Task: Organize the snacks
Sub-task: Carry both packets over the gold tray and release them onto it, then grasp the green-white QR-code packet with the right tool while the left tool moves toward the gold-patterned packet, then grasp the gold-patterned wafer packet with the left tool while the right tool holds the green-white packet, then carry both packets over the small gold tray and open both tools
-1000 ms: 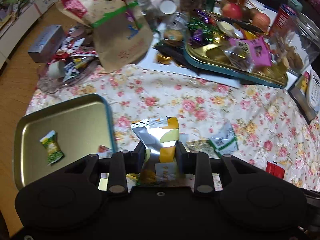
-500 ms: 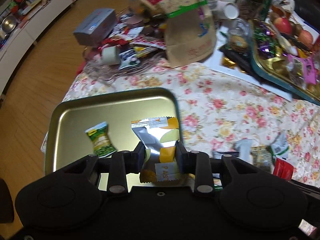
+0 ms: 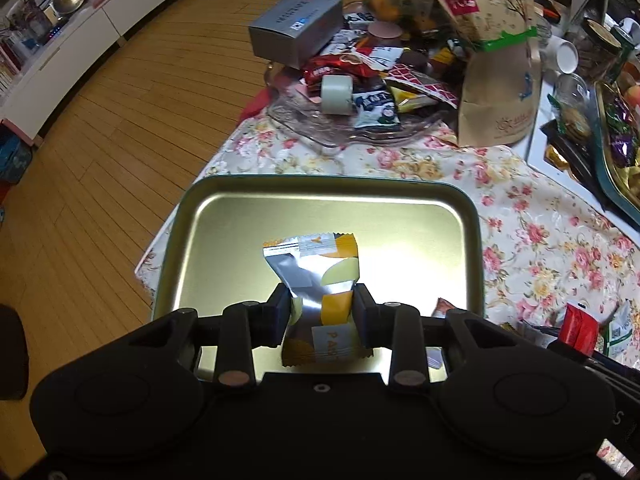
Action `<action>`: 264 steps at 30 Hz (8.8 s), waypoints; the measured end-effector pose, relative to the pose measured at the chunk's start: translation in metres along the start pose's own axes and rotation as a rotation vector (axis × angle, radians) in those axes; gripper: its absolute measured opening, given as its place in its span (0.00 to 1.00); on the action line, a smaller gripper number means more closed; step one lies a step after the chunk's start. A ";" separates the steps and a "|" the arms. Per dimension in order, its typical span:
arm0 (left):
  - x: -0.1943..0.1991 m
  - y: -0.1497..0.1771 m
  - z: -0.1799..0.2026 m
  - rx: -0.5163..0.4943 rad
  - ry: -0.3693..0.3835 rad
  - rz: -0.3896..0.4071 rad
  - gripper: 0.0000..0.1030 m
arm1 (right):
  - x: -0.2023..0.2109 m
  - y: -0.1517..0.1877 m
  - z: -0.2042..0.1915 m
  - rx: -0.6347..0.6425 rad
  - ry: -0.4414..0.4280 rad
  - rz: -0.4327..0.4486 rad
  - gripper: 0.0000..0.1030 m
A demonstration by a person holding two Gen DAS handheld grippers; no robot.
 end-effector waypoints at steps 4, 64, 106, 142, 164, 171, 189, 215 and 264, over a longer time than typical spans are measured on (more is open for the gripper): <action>0.003 -0.001 -0.013 0.042 0.002 0.021 0.41 | -0.002 0.001 -0.009 0.010 -0.017 -0.004 0.34; -0.004 0.019 0.080 -0.171 0.135 -0.085 0.41 | -0.003 -0.008 0.081 -0.153 0.183 -0.049 0.68; 0.018 0.035 0.124 -0.206 0.204 -0.093 0.41 | -0.065 -0.022 0.160 -0.434 0.301 0.045 0.60; 0.022 0.030 0.123 -0.161 0.261 -0.102 0.41 | -0.069 -0.023 0.195 -0.462 0.291 -0.016 0.50; 0.010 0.031 0.184 -0.204 0.298 -0.116 0.40 | -0.001 -0.005 0.219 -0.403 0.207 -0.037 0.21; -0.003 0.043 0.231 -0.267 0.351 -0.114 0.40 | 0.013 0.002 0.225 -0.394 0.165 -0.018 0.21; -0.033 0.063 0.277 -0.349 0.264 -0.103 0.40 | 0.050 0.009 0.230 -0.316 0.148 0.068 0.21; -0.040 0.075 0.299 -0.309 0.255 -0.147 0.39 | 0.059 0.023 0.263 -0.352 0.176 0.077 0.21; 0.013 -0.014 0.053 -0.019 0.037 0.019 0.39 | 0.031 -0.007 0.088 -0.115 -0.031 0.092 0.21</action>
Point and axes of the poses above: each gripper's, at about its wrist camera, not at the fingertips, and x roughly against the way its jaws point, z to its right, y to its underside, the point moved 4 cm from there along -x, roughly the way its jaws point, and after that the axes turned 5 degrees about -x, right-handed, at the moved point
